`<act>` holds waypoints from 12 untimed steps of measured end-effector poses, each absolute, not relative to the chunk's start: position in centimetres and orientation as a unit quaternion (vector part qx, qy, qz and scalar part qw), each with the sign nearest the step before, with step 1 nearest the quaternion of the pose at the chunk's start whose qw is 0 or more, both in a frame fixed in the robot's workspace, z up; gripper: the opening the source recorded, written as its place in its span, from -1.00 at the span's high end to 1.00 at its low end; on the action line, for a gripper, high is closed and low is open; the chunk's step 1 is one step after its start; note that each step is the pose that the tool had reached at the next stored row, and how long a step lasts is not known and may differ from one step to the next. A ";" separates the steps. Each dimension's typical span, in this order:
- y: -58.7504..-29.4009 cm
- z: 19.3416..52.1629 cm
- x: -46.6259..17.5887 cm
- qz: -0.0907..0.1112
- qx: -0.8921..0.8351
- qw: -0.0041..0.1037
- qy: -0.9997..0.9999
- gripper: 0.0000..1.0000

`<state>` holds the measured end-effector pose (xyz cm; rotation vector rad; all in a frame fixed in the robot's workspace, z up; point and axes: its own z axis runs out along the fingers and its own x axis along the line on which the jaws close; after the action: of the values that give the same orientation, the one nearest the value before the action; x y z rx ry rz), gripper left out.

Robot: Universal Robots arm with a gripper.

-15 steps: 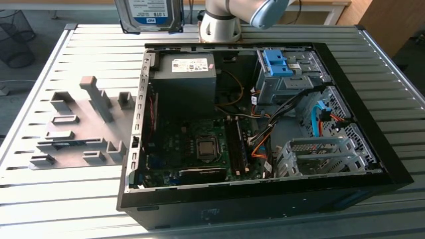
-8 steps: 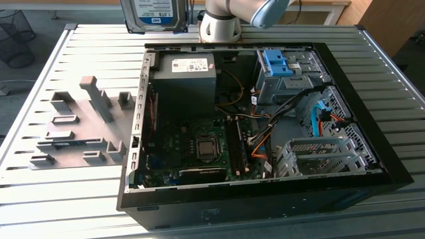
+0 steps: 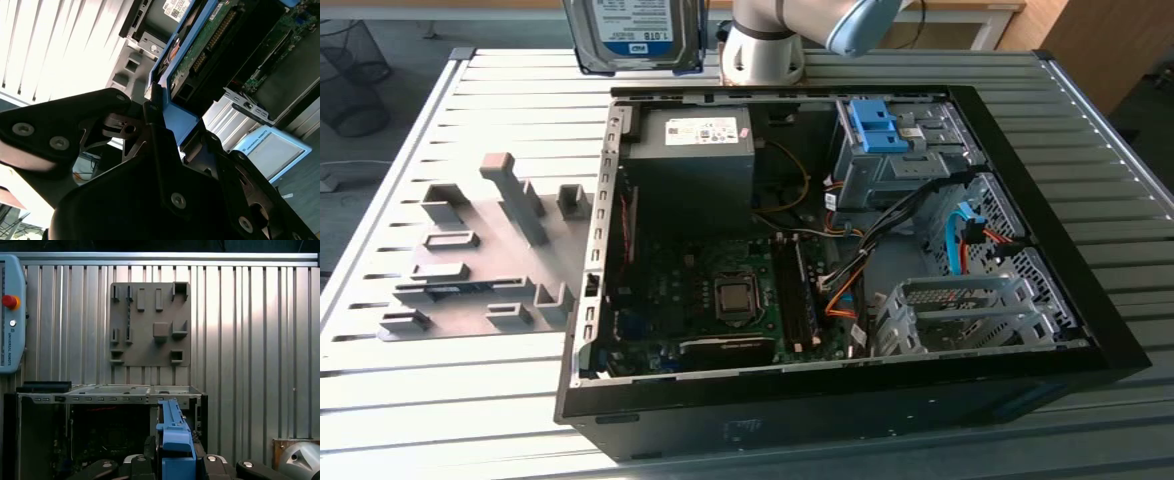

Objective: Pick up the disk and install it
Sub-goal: 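Pick up the disk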

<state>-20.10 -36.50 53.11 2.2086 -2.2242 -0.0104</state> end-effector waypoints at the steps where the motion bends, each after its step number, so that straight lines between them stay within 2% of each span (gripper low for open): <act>1: -36.7 53.1 -20.1 -0.003 0.705 0.004 -0.710 0.26; 12: -39.0 53.1 -20.0 -0.003 0.705 0.004 -0.710 0.26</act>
<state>-19.99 -39.02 53.10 2.2085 -2.2243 -0.0105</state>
